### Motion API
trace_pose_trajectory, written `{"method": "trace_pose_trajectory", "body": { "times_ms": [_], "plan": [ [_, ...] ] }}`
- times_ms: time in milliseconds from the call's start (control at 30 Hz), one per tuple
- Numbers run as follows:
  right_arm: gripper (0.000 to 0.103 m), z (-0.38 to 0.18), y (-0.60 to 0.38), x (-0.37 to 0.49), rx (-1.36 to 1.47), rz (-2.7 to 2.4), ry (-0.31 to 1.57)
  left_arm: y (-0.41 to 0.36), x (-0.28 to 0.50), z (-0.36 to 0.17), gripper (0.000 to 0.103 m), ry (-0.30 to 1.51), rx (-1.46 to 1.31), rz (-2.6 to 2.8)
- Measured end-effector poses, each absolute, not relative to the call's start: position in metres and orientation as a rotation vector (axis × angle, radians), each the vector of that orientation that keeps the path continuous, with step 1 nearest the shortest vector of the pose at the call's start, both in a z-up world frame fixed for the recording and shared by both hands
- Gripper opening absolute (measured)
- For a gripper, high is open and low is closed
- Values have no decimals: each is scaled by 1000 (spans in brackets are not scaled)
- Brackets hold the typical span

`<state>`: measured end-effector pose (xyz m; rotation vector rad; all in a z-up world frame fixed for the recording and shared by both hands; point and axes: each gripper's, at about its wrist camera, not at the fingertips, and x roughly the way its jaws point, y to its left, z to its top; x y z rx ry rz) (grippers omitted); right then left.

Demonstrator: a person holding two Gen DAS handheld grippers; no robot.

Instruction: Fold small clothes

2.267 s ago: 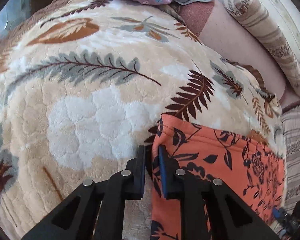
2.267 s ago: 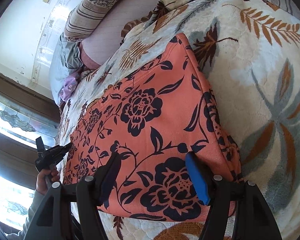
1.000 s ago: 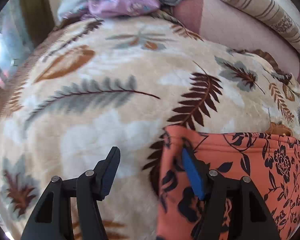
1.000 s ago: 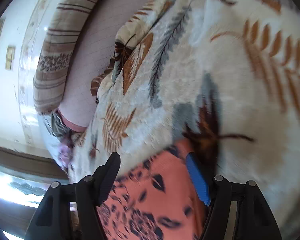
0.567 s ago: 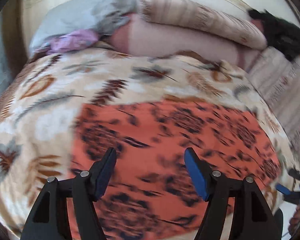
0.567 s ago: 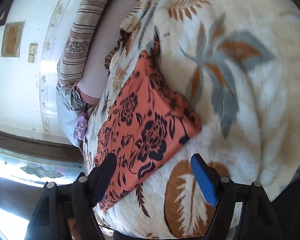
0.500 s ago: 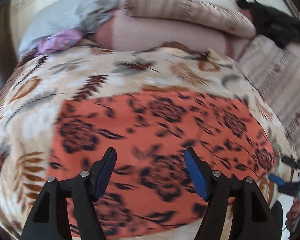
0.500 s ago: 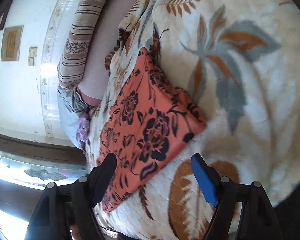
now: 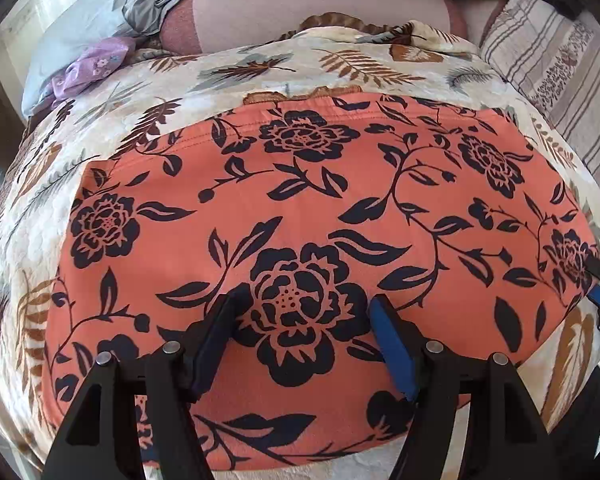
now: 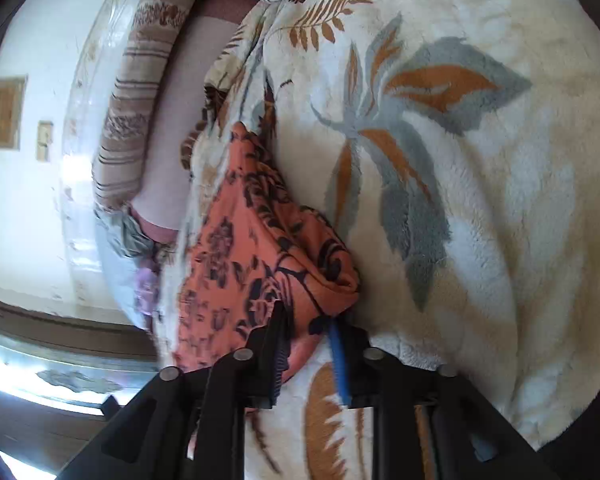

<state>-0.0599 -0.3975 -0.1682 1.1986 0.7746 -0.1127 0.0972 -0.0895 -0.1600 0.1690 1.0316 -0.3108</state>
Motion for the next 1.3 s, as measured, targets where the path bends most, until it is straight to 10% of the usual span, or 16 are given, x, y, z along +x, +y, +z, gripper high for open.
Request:
{"method": "trace_pose_trajectory", "body": {
  "times_ms": [67, 200, 233, 333, 500, 667, 933, 1300],
  "plan": [
    [80, -162, -401, -62, 1188, -85, 735, -88, 91, -147, 71, 998, 129, -320],
    [81, -163, -396, -51, 1189, -33, 746, -97, 83, -150, 71, 967, 163, -324],
    [79, -161, -395, -49, 1174, -33, 751, -102, 89, -166, 72, 1040, 189, -318],
    [25, -147, -389, -39, 1089, -72, 779, -101, 89, -159, 71, 1022, 161, -309],
    [32, -152, -384, -24, 1015, -122, 860, -102, 88, -147, 73, 954, 143, -314],
    [62, -148, -378, -16, 1020, -100, 835, -105, 93, -145, 74, 1012, 156, -328],
    [19, -146, -367, 9, 837, -200, 945, -96, 100, -166, 83, 1025, 150, -302],
    [15, -30, -276, 37, 488, -76, 781, -89, 105, -168, 83, 1008, 126, -354]
  ]
}}
